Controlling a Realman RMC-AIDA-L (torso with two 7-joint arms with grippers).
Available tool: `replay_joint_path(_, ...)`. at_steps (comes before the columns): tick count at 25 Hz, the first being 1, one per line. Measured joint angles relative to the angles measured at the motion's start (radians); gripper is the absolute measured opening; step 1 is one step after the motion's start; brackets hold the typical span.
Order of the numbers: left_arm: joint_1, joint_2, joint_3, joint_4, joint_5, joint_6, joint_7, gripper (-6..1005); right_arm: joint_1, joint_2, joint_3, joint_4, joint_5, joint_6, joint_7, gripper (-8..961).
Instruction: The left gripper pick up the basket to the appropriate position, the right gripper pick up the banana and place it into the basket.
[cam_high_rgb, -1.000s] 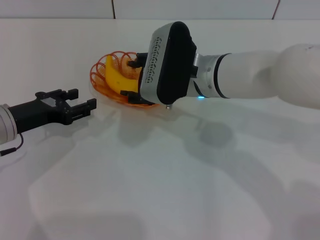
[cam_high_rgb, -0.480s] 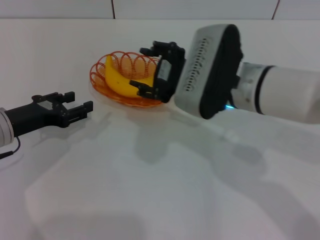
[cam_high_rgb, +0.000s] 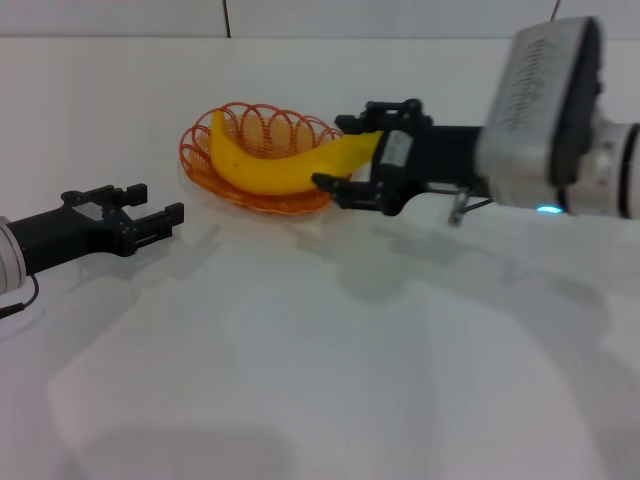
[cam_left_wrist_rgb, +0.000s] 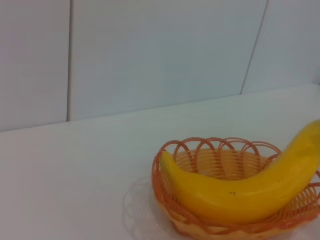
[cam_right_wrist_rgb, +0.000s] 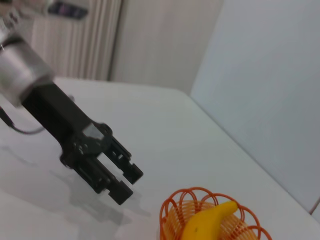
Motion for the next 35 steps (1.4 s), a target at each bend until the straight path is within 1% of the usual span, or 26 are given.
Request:
replay_joint_path(1,0.0,0.0,0.0,0.0,0.0,0.0,0.0,651,0.0,0.0,0.031,0.016,0.028,-0.031,-0.024,690)
replay_joint_path(2,0.0,0.0,0.0,0.0,0.0,0.0,0.0,651,0.0,0.0,0.091,0.056,0.066,-0.088,-0.06,689)
replay_joint_path(3,0.0,0.0,0.0,0.0,0.0,0.0,0.0,651,0.0,0.0,0.091,0.056,0.066,-0.088,-0.06,687)
replay_joint_path(4,0.0,0.0,0.0,0.0,-0.001,0.0,0.0,651,0.0,0.0,0.113,0.075,0.075,-0.107,-0.07,686)
replay_joint_path(10,0.0,0.0,0.0,0.0,-0.001,0.0,0.0,651,0.005,0.0,0.21,0.221,0.107,-0.142,-0.135,687)
replay_joint_path(15,0.001,0.0,0.0,0.0,-0.011,0.0,0.008,651,0.016,0.0,0.325,0.335,0.126,-0.229,-0.208,688)
replay_joint_path(20,0.004,-0.003,0.003,0.0,-0.025,0.0,0.032,651,0.021,-0.002,0.415,0.393,0.128,-0.332,-0.266,688)
replay_joint_path(26,0.006,-0.005,0.004,0.0,-0.028,0.0,0.053,651,0.027,-0.005,0.557,0.471,0.128,-0.485,-0.358,689)
replay_joint_path(29,0.007,-0.007,0.003,-0.001,-0.028,0.0,0.056,651,0.045,-0.011,0.578,0.509,0.121,-0.516,-0.375,690)
replay_joint_path(35,0.007,-0.008,0.006,-0.006,-0.046,0.001,0.071,651,0.073,-0.012,0.577,0.547,0.1,-0.506,-0.38,690)
